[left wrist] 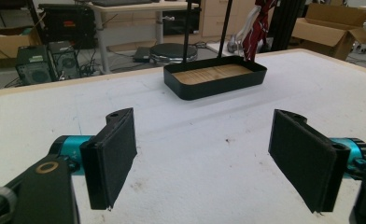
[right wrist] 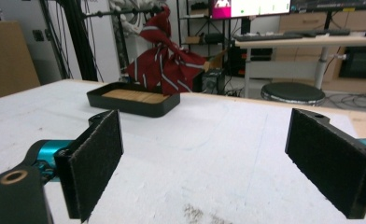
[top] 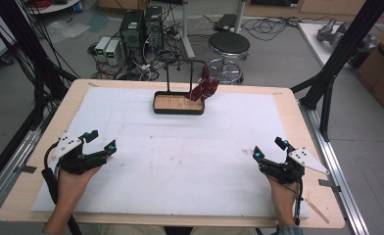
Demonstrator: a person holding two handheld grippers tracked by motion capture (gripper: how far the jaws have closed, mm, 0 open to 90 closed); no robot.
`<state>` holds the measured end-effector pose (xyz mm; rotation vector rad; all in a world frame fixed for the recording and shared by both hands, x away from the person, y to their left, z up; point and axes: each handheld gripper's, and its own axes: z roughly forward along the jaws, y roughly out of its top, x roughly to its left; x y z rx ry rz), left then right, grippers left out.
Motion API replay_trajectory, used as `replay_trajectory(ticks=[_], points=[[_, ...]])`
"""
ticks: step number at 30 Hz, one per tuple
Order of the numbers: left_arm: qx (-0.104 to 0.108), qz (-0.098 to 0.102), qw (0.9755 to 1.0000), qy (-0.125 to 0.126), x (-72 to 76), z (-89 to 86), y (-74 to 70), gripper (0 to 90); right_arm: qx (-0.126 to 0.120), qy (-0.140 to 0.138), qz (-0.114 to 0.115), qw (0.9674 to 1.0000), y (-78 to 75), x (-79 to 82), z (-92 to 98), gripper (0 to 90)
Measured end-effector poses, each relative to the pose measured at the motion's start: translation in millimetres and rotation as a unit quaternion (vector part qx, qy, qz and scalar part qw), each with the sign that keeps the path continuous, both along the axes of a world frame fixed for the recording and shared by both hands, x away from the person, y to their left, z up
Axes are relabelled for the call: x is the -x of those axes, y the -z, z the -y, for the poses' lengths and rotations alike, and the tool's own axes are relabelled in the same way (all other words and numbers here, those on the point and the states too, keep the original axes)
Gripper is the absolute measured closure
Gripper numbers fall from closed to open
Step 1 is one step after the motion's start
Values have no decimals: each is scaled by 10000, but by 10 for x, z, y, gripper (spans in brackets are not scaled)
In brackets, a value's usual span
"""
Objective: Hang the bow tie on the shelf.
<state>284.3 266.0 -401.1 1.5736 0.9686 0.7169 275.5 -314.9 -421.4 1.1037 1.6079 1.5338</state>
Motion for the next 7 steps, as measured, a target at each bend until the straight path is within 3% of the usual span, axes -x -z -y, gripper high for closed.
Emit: replay_trajectory(ticks=[7], points=[[-24, -8, 10000, -7, 0, -3, 1, 235, 10, 15, 60, 10000, -10, 16, -10, 104]])
